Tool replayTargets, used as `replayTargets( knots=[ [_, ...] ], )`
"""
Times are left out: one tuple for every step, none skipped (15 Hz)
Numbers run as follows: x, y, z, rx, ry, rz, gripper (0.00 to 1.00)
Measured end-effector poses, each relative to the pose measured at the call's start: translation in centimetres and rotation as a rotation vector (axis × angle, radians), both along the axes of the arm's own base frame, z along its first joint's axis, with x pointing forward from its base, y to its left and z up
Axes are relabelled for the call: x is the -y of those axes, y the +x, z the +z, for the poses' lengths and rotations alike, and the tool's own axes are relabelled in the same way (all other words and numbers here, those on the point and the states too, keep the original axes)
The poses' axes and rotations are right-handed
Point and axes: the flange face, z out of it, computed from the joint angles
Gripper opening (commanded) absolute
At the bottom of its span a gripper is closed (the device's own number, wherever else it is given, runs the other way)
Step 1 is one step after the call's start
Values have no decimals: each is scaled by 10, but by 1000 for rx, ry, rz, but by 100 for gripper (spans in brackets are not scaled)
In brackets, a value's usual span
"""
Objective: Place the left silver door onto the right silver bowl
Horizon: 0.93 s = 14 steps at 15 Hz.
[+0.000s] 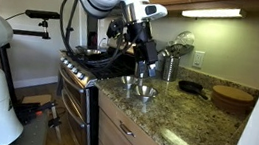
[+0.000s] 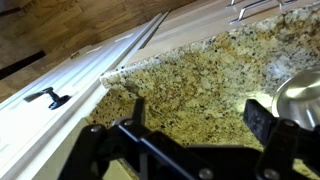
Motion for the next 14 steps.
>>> replayTargets(
  knots=[
    [0, 0, 0, 0, 0, 0, 100],
    [0, 0, 0, 0, 0, 0, 100],
    [0, 0, 0, 0, 0, 0, 100],
    [0, 0, 0, 0, 0, 0, 100],
    [-1, 0, 0, 0, 0, 2, 100],
    [-3, 1, 0, 0, 0, 8, 100],
    [-7, 3, 0, 0, 0, 18, 100],
    [-13, 5, 0, 1, 0, 30, 100],
    [-20, 7, 0, 0, 1, 45, 100],
    [-28, 10, 0, 0, 5, 61, 100],
    [-36, 14, -1, -1, 9, 78, 100],
    [-44, 18, -3, -4, 14, 93, 100],
    [-52, 23, -5, -8, 21, 108, 100],
    [-60, 28, -8, -13, 30, 122, 100]
  ],
)
